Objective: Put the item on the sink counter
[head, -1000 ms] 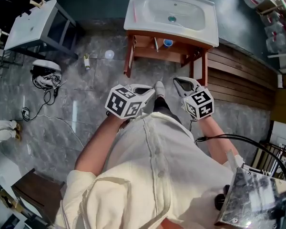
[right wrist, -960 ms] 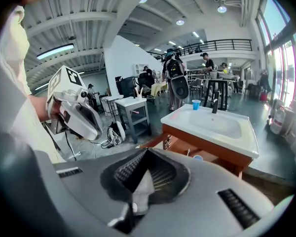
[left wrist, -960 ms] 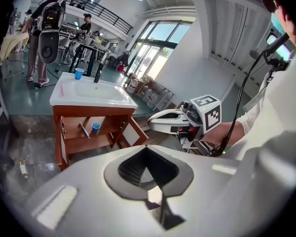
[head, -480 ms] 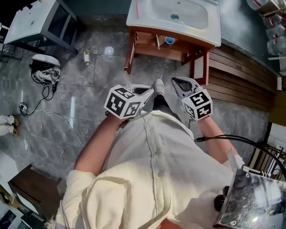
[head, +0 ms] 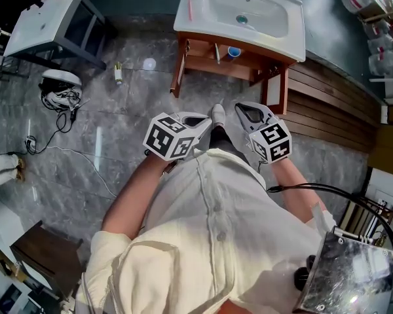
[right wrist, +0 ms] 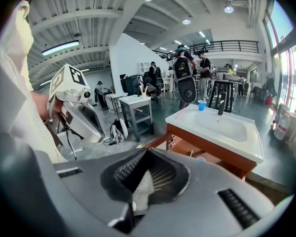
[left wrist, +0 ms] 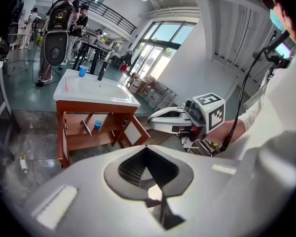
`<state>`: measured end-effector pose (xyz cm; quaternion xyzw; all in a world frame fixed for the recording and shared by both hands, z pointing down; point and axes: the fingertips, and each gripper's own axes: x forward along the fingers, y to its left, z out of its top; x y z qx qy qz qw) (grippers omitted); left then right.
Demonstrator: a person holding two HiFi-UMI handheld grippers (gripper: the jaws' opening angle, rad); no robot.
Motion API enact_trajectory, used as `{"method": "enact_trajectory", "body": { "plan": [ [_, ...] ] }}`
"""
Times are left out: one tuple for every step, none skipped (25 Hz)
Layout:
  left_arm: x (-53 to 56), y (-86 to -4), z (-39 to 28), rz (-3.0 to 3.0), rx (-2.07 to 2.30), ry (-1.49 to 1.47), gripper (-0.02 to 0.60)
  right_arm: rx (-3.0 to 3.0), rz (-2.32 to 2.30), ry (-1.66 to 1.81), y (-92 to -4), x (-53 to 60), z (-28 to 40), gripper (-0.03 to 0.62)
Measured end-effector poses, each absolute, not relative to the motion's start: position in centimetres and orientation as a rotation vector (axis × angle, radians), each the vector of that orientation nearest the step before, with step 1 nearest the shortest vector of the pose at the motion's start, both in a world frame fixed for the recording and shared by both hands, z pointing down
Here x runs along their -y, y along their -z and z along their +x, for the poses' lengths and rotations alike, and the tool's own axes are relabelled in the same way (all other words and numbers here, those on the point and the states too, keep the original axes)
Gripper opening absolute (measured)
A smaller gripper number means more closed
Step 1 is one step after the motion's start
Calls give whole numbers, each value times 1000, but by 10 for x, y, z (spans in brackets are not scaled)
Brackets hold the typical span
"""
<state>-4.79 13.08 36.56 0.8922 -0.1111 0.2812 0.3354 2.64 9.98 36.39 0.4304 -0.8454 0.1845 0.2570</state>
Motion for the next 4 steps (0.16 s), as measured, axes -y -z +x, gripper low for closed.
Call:
{"method": "enact_trajectory", "body": {
  "plan": [
    [-130,-366,-47,2327,287,-734,5,2292,1170,-504,-365,-99,27,5],
    [-129,-367,-46,2328,285,-735,5,2291,1172,-507,-366,-98,27,5],
    [-128,-367,-45,2328,282,-735,5,2291,1173,-510,-367,-98,27,5],
    [-128,-368,-44,2328,279,-736,5,2290,1174,-513,-368,-98,27,5]
  ]
}}
